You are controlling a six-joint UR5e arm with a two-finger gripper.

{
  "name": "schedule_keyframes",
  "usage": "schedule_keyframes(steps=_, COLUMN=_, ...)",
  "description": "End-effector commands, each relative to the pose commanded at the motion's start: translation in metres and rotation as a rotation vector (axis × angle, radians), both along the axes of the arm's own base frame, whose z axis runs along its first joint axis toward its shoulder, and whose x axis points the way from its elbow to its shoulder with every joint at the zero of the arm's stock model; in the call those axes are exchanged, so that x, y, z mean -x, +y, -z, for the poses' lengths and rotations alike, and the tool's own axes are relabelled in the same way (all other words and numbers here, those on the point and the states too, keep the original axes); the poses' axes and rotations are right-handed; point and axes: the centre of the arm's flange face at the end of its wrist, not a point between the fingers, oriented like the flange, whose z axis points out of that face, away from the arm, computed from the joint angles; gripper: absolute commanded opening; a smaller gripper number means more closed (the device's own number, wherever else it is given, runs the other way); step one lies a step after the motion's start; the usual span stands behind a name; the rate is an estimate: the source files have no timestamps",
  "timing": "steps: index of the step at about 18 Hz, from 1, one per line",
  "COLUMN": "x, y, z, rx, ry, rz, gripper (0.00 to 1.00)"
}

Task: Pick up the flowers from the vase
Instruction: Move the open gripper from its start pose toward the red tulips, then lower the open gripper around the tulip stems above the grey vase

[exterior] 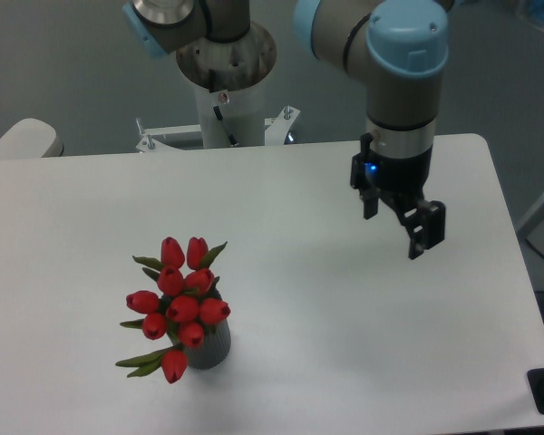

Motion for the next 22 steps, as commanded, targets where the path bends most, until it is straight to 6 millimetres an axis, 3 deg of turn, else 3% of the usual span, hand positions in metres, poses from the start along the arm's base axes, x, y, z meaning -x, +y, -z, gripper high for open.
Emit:
schedule_keyframes(steps=9, x=-0.031, y=0.004, z=0.043, rx=-0.035, ry=-0.136, rz=0.03, gripper=1.0)
schedule_keyframes(steps=12, x=-0.044, y=0.011, z=0.061, rx=-0.167, ry=-0.298, rz=-0.04, gripper=1.0)
schedule_keyframes(steps=17, x=-0.059, y=0.02, z=0.069, rx=-0.361, ry=-0.591, rz=-0.238, gripper=1.0)
schedule_keyframes(steps=22, x=-0.079, y=0.039, z=0.067, rx=-0.485, ry=-0.71, rz=-0.228, gripper=1.0)
